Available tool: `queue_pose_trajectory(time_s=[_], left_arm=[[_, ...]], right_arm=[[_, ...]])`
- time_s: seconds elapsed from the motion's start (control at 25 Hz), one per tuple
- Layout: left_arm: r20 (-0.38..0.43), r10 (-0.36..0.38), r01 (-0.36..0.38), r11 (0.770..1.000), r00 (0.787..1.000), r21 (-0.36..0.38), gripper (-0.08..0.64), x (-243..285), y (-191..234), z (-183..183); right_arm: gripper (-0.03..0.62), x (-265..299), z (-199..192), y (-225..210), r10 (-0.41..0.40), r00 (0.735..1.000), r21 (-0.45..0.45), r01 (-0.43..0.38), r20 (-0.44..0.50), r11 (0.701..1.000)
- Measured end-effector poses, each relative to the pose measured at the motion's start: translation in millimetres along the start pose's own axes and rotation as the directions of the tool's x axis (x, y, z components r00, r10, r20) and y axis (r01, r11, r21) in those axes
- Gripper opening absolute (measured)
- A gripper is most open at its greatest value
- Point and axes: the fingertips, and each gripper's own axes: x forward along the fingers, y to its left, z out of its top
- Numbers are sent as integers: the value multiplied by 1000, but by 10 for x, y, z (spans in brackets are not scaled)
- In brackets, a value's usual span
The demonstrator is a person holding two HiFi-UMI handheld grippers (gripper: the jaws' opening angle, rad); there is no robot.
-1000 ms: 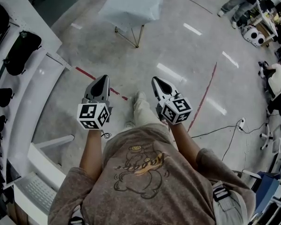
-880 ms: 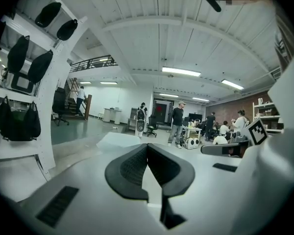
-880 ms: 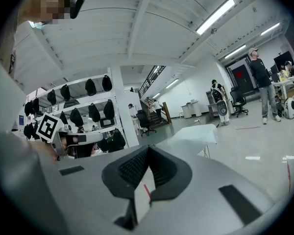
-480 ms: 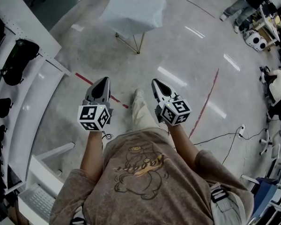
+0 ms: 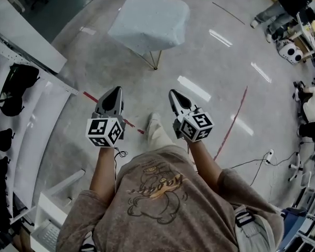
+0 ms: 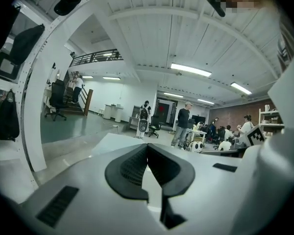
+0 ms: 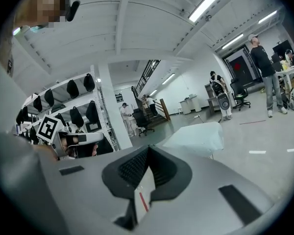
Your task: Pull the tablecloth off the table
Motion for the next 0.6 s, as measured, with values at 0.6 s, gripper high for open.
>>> queue_pose_trajectory(time_s=[0.6], left_arm=[[0,72,-72,997,997,3,18,1332,427,538]], right_arm=[[6,1186,683,-874,90,996,27,-90,-24,996]])
